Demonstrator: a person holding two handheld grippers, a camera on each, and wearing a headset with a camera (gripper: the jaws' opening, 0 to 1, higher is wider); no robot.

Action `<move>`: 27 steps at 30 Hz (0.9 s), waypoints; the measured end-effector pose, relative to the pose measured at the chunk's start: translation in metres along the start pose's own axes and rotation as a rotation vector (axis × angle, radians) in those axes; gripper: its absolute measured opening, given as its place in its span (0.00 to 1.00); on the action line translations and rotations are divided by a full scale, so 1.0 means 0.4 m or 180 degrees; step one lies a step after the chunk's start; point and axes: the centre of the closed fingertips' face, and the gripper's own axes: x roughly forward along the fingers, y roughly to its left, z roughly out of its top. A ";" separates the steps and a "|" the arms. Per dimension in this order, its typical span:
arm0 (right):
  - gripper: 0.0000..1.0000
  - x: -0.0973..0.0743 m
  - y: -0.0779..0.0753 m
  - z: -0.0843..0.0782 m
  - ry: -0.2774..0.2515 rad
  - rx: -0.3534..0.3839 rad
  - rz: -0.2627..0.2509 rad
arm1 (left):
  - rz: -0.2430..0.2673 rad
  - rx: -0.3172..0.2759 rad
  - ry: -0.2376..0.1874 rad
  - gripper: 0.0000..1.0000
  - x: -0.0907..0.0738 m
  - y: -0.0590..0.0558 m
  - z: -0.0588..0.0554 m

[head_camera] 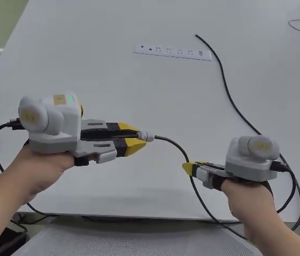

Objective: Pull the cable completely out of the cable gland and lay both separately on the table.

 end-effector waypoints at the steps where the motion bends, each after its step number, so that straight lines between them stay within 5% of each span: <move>1: 0.01 0.000 0.001 -0.001 0.0003 0.0016 0.0022 | 0.0003 0.0000 -0.0009 0.15 -0.001 0.001 0.002; 17: 0.05 -0.017 0.022 0.023 -0.0059 -0.0508 0.0030 | 0.0055 -0.0028 -0.0039 0.15 -0.008 0.014 0.012; 19: 0.09 -0.023 0.026 0.041 -0.0064 -0.0746 -0.0011 | 0.0057 -0.0044 -0.0039 0.15 -0.009 0.014 0.012; 22: 0.18 -0.038 0.058 0.081 -0.0092 -0.1545 -0.0087 | 0.0048 -0.0064 -0.0058 0.15 -0.010 0.011 0.013; 27: 0.27 -0.057 0.188 0.151 -0.0314 -0.2665 0.0122 | 0.0042 -0.0097 -0.0067 0.15 -0.010 0.008 0.014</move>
